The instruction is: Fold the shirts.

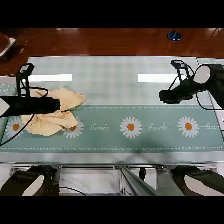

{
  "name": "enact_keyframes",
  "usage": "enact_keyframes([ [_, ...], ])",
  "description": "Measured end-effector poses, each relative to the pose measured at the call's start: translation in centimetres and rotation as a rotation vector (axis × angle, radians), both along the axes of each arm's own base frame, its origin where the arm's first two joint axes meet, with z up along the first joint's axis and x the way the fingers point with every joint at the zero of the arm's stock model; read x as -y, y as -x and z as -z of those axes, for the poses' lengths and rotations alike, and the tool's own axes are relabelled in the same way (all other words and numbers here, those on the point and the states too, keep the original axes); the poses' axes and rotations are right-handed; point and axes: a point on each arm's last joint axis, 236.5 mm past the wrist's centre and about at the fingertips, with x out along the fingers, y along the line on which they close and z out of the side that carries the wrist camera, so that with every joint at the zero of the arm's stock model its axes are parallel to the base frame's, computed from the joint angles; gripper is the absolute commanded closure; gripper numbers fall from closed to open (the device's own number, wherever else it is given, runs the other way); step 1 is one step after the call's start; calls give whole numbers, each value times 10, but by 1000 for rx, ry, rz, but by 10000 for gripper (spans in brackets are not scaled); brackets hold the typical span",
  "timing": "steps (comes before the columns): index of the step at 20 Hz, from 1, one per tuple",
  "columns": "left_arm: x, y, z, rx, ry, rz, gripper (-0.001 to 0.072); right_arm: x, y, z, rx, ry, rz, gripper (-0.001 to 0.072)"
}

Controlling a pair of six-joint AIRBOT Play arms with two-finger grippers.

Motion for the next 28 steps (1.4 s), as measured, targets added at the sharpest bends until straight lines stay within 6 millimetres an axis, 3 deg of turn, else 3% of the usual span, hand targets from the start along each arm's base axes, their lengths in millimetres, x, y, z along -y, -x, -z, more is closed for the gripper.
enact_keyframes([
  [11, -1, -22, -12, 111, -6, 2, 682, 0, 0, 0, 0, 0, 0, 692],
  [15, -2, -38, -24, 194, 3, -20, 680, 0, -4, -1, 17, -2, 2, 692],
  [16, -2, -43, -28, 218, 7, -27, 608, -1, -7, -1, 29, -4, 3, 690],
  [17, -3, -51, -33, 256, 11, -39, 331, -1, -10, -2, 44, -7, 6, 627],
  [18, -4, -61, -40, 301, 15, -54, 204, -2, -15, -3, 61, -9, 10, 397],
  [19, -7, -72, -48, 354, 20, -74, 204, -2, -20, -3, 81, -11, 13, 304],
  [20, -11, -85, -57, 416, 20, -97, 204, -2, -25, -3, 97, -13, 16, 302],
  [22, -28, -108, -75, 538, -8, -140, 205, -3, -30, 0, 108, -14, 19, 303],
  [24, -59, -125, -80, 601, -86, -184, 205, -2, -29, 4, 95, -10, 13, 303],
  [26, -99, -130, -65, 564, -165, -237, 205, -2, -27, 7, 79, -5, 8, 303],
  [28, -141, -124, -38, 466, -219, -306, 205, -4, -26, 8, 73, -12, 7, 303],
])
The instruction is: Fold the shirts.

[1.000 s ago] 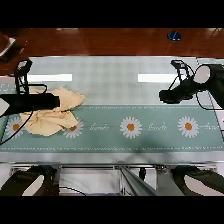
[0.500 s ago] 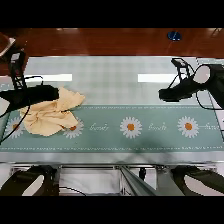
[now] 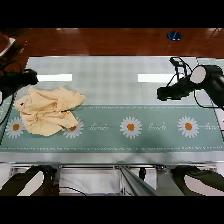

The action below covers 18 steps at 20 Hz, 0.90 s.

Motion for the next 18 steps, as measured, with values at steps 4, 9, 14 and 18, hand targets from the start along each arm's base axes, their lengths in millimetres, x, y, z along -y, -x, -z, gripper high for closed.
enact_keyframes([
  [4, -45, 15, 62, -200, 0, -88, 205, -9, -4, -2, 12, -45, 10, 303],
  [9, -49, 48, 147, -509, 41, -93, 207, -14, -6, -3, 21, -68, 17, 303],
  [14, -39, 85, 188, -734, 87, -77, 683, -22, -6, -8, 24, -109, 36, 303],
  [18, -17, 99, 172, -823, 114, 22, 684, -38, -11, -58, 140, -189, 7, 303],
])
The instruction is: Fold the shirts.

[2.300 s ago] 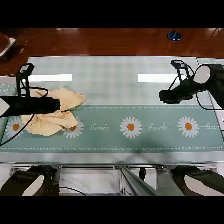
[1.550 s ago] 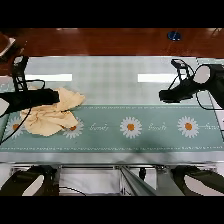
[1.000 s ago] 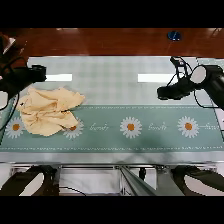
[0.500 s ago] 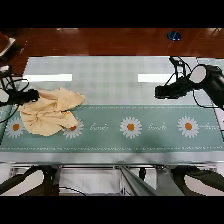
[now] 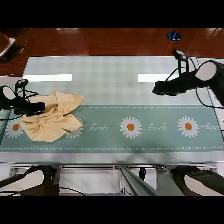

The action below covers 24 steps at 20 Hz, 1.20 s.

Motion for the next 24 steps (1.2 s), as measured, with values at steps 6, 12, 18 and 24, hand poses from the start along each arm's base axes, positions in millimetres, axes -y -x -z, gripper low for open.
enact_keyframes([
  [6, 69, -74, -175, 538, 170, 118, 684, 25, 11, -132, 355, 38, 64, 303],
  [12, 150, -63, -389, 1047, 291, 328, 684, 56, 58, -215, 584, 74, 154, 303],
  [18, 253, -6, -495, 1299, 459, 586, 684, 66, 93, -240, 646, 76, 179, 304],
  [24, 371, 51, -433, 1148, 708, 794, 683, 71, 105, -231, 607, 111, 169, 304],
])
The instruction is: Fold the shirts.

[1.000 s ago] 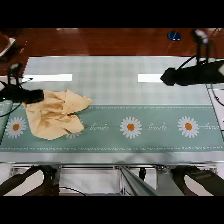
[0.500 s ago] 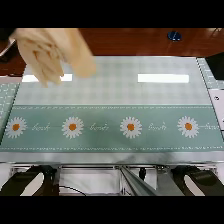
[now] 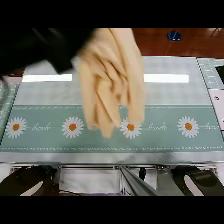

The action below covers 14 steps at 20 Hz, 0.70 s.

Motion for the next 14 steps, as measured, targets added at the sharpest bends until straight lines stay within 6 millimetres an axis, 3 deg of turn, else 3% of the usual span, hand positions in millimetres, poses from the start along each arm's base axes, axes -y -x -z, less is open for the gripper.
enact_keyframes([
  [2, 26, 12, 42, -81, -3, 40, 683, 0, 2, 4, -15, 2, 0, 304],
  [4, 37, 15, 92, -172, -29, 37, 683, 0, 2, 13, -42, 6, 1, 304],
  [9, 26, 17, 233, -411, -180, -25, 676, -2, -1, 57, -155, 10, -4, 304],
  [10, 21, 20, 258, -456, -214, -34, 563, -4, -4, 67, -183, 8, -6, 304],
  [11, 17, 23, 278, -493, -244, -38, 327, -6, -7, 75, -204, 3, -11, 304],
  [12, 14, 28, 295, -530, -271, -36, 229, -11, -12, 82, -225, -10, -20, 303],
  [14, 8, 37, 320, -594, -326, -22, 228, -21, -24, 94, -257, -41, -40, 304],
])
